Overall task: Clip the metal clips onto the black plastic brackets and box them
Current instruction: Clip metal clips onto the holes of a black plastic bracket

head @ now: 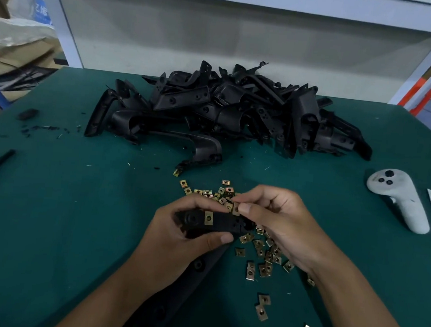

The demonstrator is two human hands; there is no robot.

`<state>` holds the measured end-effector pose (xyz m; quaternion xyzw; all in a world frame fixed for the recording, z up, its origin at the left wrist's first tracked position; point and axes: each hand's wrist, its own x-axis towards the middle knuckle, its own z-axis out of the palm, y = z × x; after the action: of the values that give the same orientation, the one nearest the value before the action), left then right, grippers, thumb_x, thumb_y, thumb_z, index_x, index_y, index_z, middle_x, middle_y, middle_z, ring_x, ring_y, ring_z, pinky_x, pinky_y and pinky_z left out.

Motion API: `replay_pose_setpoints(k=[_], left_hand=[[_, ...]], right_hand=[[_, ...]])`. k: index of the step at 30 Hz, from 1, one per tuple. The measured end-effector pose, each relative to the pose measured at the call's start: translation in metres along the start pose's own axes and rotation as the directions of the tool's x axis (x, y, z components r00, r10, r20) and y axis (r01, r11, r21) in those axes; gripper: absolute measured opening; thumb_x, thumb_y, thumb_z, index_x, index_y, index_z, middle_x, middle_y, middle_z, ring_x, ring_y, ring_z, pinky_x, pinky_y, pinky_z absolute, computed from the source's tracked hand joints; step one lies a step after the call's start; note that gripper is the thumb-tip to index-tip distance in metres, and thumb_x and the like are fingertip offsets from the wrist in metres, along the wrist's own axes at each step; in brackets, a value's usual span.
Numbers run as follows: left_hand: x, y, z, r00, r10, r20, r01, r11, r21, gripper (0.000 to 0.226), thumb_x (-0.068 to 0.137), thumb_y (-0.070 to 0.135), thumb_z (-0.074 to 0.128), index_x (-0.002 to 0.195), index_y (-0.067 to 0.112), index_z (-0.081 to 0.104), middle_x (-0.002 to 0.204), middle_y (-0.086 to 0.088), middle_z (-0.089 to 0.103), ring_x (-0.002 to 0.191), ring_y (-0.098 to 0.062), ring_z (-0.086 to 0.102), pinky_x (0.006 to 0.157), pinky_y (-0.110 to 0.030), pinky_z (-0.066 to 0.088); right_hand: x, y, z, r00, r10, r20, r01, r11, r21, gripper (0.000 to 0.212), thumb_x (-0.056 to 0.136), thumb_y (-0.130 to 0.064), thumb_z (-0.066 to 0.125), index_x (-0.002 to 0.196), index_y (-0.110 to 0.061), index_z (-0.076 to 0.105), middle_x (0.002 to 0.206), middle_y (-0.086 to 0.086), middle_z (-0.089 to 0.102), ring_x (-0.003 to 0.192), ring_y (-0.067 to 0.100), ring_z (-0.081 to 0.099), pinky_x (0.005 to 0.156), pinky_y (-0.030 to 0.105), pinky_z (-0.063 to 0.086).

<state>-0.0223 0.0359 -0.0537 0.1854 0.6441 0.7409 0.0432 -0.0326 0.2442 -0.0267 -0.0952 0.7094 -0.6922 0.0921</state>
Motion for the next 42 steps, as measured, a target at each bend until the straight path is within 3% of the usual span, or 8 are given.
replay_pose_setpoints(k=[3,8,16,21,25,31,37,42], left_hand=[[0.0,-0.001,-0.001,1.0,0.006,0.008,-0.006,0.999,0.048,0.028,0.073,0.025,0.09,0.098,0.026,0.076,0.096,-0.003,0.075,0.091,-0.015,0.072,0.081,-0.021,0.055],[0.0,0.001,-0.001,1.0,-0.027,0.009,0.026,0.998,0.059,0.028,0.069,0.014,0.088,0.094,0.022,0.078,0.093,0.0,0.076,0.088,-0.01,0.072,0.079,-0.017,0.054],[0.001,0.005,0.0,0.997,-0.076,0.033,0.078,0.994,-0.071,0.03,0.064,0.004,0.087,0.09,0.019,0.081,0.086,0.0,0.077,0.084,-0.009,0.072,0.075,-0.017,0.054],[0.002,0.007,-0.005,0.995,-0.097,0.032,0.098,0.995,-0.036,0.028,0.067,0.01,0.088,0.092,0.021,0.08,0.089,-0.005,0.077,0.085,-0.015,0.073,0.078,-0.021,0.055],[0.002,0.007,-0.006,0.997,-0.075,0.025,0.074,0.996,0.042,0.03,0.068,0.013,0.089,0.094,0.026,0.08,0.093,-0.004,0.078,0.087,-0.013,0.074,0.078,-0.018,0.055],[0.001,0.007,-0.005,0.998,-0.066,0.021,0.066,0.998,0.01,0.029,0.068,0.012,0.089,0.093,0.024,0.08,0.091,-0.005,0.078,0.086,-0.014,0.074,0.078,-0.019,0.056],[-0.001,0.008,-0.007,0.997,-0.068,0.029,0.066,0.996,0.063,0.036,0.067,0.041,0.092,0.097,0.027,0.079,0.094,-0.005,0.077,0.087,-0.016,0.073,0.079,-0.022,0.057],[0.0,0.006,-0.005,0.999,-0.043,0.022,0.042,0.998,0.05,0.029,0.068,0.028,0.092,0.094,0.028,0.079,0.093,-0.004,0.078,0.087,-0.014,0.074,0.079,-0.019,0.056]], right_hand=[[-0.002,-0.003,-0.001,0.999,-0.043,0.0,0.042,0.993,-0.111,0.008,0.087,-0.024,0.075,0.092,-0.029,0.079,0.081,-0.01,0.074,0.078,0.001,0.067,0.072,0.014,0.051],[-0.005,-0.008,-0.003,0.995,-0.085,0.044,0.091,0.98,-0.177,0.025,0.093,-0.005,0.07,0.088,-0.029,0.076,0.072,-0.013,0.069,0.067,-0.004,0.06,0.062,0.01,0.045],[-0.004,-0.003,0.003,0.997,-0.037,0.066,0.046,0.988,-0.146,0.017,0.092,-0.02,0.064,0.085,-0.033,0.073,0.074,-0.018,0.064,0.072,-0.001,0.058,0.068,0.013,0.046],[-0.004,-0.002,0.006,0.998,-0.066,0.012,0.067,0.996,-0.067,0.009,0.084,-0.023,0.072,0.083,-0.032,0.075,0.075,-0.005,0.065,0.074,0.013,0.055,0.071,0.03,0.047],[-0.005,-0.004,0.007,0.994,-0.108,0.019,0.11,0.98,-0.168,0.012,0.084,-0.017,0.071,0.086,-0.029,0.072,0.069,-0.009,0.061,0.066,0.006,0.054,0.061,0.019,0.044],[-0.006,-0.01,0.002,0.997,-0.038,0.069,0.048,0.986,-0.158,0.011,0.087,-0.018,0.072,0.089,-0.029,0.073,0.073,-0.014,0.065,0.071,0.002,0.058,0.065,0.017,0.047],[-0.005,-0.005,0.004,0.998,-0.015,0.058,0.021,0.995,-0.1,0.007,0.082,-0.029,0.073,0.086,-0.034,0.073,0.077,-0.018,0.066,0.075,-0.002,0.059,0.069,0.013,0.046],[-0.003,0.001,0.009,0.996,-0.008,0.09,0.008,1.0,0.002,0.006,0.081,-0.035,0.072,0.087,-0.035,0.072,0.08,-0.016,0.065,0.08,0.003,0.059,0.075,0.019,0.047]])
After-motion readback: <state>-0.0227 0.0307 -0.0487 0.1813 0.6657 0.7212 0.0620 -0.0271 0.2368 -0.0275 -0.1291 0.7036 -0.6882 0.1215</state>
